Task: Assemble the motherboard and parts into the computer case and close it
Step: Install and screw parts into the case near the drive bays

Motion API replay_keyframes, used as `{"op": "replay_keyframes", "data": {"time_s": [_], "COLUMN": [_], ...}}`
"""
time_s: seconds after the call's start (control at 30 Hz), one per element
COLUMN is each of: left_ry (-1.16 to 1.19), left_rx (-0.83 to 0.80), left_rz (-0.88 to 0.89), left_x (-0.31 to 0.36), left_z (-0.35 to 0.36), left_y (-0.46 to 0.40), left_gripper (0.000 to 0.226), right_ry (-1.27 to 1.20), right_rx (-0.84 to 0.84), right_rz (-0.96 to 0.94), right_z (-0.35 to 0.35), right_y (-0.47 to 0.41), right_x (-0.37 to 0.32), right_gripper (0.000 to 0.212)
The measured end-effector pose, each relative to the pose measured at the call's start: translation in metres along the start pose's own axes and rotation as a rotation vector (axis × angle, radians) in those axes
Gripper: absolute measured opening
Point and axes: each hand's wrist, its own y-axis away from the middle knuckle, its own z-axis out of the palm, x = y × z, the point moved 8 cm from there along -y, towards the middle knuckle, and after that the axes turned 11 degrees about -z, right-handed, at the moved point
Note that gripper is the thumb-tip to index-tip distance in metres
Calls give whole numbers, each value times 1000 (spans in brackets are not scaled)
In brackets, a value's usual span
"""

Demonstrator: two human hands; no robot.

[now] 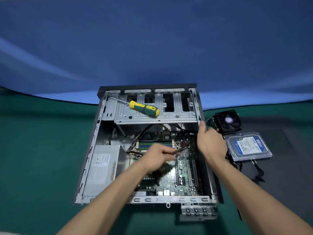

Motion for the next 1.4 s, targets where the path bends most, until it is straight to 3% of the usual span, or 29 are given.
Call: {"op": "replay_keyframes", "data": {"time_s": [0.2, 0.5, 0.57, 0.8, 1.0, 1.2, 1.4], "left_ry": [-473, -544, -638, -975, -1068, -1185, -1104], "left_rx": [215, 89, 80, 149, 168, 221, 214], "left_rz": [130, 111, 112, 154, 42, 56, 63], "left_x": [9, -2, -4, -13, -34, -25, -22], "left_z": [38, 58, 57, 52, 33, 40, 39], "left_y": [-16, -43, -46, -44, -41, -40, -37], "left_gripper": [32, 11, 2, 10, 9, 17, 20], "right_ry": [2, -35, -39, -42, -41, -45, -60], "right_rx": [-6, -32, -40, -59, -68, -86, -88], "right_rz": [-17, -5, -2, 3, 18, 31, 34], "right_z": [2, 6, 6, 7, 6, 6, 7], "right_y": [-4, -8, -8, -7, -6, -5, -5], "right_x": [-2, 1, 1, 0, -1, -2, -3], "right_gripper": [63, 63, 64, 63, 63, 63, 64]}}
